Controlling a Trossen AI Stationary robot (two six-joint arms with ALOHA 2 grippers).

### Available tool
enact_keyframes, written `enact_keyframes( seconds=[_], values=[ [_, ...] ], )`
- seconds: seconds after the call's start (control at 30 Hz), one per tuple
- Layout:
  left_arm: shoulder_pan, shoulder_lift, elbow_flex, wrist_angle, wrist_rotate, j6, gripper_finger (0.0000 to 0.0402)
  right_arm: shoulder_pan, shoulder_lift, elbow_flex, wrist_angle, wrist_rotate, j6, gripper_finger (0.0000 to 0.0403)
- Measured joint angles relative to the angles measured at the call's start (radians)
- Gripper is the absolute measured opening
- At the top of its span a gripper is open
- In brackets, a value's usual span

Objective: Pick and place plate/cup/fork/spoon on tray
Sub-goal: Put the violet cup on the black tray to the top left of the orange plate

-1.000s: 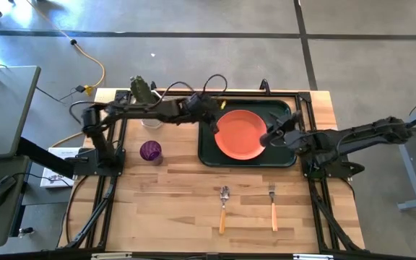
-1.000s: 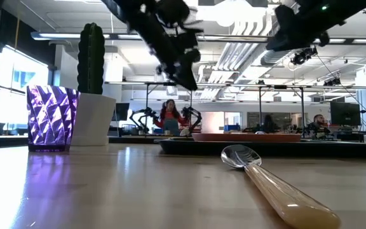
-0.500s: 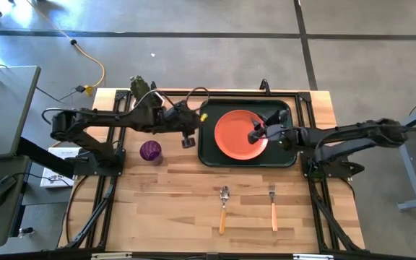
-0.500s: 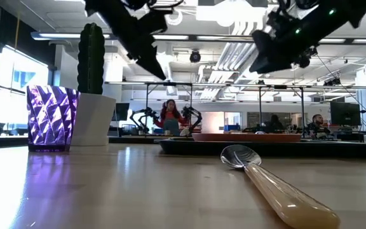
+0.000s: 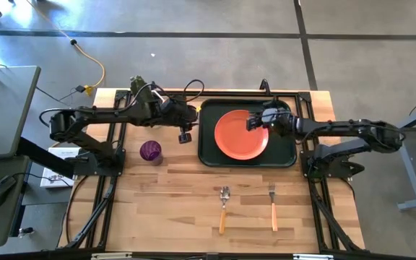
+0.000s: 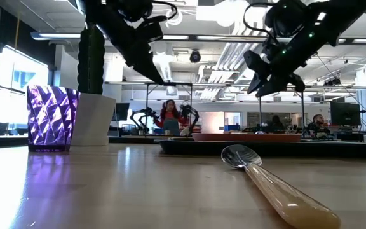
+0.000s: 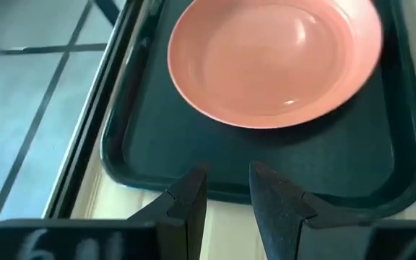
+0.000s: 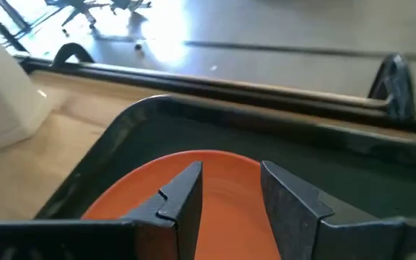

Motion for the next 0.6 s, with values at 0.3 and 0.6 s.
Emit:
enact_keyframes(
  seconds=[0.3, 0.6],
  values=[
    [0.009, 0.059, 0.000, 0.082, 0.000, -0.002, 0.0083, -0.042, 0.046, 0.001, 0.173, -0.058, -0.389, 0.0133],
    [-0.136, -0.006, 0.000, -0.273, -0.286, -0.351, 0.0063, 0.065, 0.173, 0.001, 0.468, -0.331, -0.371, 0.0133]
  ],
)
